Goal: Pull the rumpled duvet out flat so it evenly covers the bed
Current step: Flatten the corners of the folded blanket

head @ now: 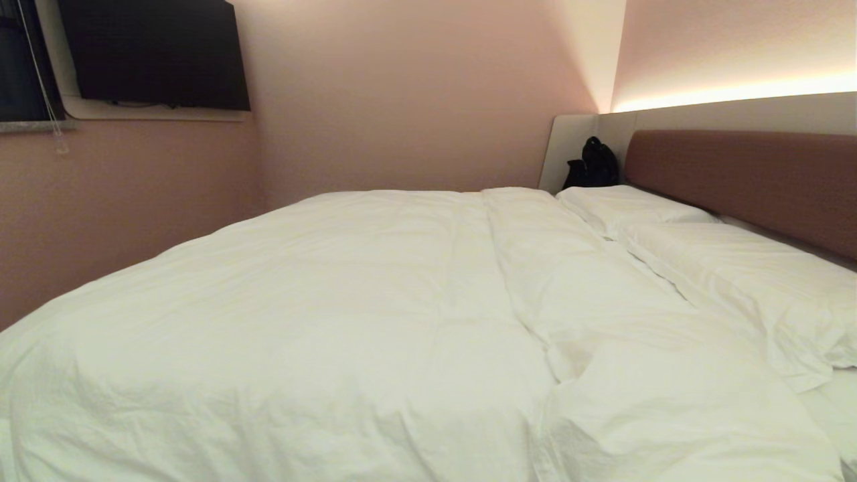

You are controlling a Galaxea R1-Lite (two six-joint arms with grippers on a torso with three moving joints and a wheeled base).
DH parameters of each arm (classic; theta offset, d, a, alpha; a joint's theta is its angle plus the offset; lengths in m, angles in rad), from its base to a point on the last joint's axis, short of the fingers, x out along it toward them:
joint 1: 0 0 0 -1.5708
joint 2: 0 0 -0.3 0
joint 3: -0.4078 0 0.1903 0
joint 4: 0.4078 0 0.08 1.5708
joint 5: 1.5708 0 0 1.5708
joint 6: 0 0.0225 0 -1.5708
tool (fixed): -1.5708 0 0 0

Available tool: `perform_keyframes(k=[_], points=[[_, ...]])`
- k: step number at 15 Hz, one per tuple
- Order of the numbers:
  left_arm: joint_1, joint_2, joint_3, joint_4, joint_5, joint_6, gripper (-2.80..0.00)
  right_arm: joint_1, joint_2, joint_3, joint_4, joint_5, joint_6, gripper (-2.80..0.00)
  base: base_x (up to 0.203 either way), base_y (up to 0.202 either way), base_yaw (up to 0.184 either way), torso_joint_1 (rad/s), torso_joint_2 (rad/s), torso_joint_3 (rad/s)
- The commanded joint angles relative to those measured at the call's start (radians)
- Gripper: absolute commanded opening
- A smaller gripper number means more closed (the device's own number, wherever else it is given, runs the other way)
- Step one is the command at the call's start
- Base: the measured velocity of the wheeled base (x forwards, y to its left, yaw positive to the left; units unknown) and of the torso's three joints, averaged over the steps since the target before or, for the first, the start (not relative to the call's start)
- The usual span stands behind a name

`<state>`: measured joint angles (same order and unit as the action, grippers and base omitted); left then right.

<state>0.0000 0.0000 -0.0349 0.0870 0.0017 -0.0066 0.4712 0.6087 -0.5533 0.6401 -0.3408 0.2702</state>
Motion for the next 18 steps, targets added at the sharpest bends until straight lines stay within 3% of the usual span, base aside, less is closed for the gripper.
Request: perform_keyframes(k=[1, 8, 11, 18], points=[[-0.002, 0.000, 0.000, 0.000, 0.000, -0.001, -2.80, -0.024, 0.244, -0.035, -0.161, -0.019, 0.009, 0.00, 0.000, 0.000, 0.000, 0.000, 0.00, 0.000], [0.000, 0.000, 0.000, 0.000, 0.001, 0.000, -2.80, -0.162, 0.773, -0.122, -0.412, -0.012, 0.016, 0.00, 0.000, 0.000, 0.000, 0.000, 0.00, 0.000], [0.000, 0.000, 0.001, 0.000, 0.000, -0.001, -2.80, -0.245, 0.949, -0.140, -0.494, 0.031, 0.009, 0.00, 0.000, 0.000, 0.000, 0.000, 0.00, 0.000], [0.000, 0.000, 0.001, 0.000, 0.000, 0.000, -2.80, -0.270, 0.892, -0.116, -0.527, 0.055, 0.009, 0.00, 0.000, 0.000, 0.000, 0.000, 0.00, 0.000]])
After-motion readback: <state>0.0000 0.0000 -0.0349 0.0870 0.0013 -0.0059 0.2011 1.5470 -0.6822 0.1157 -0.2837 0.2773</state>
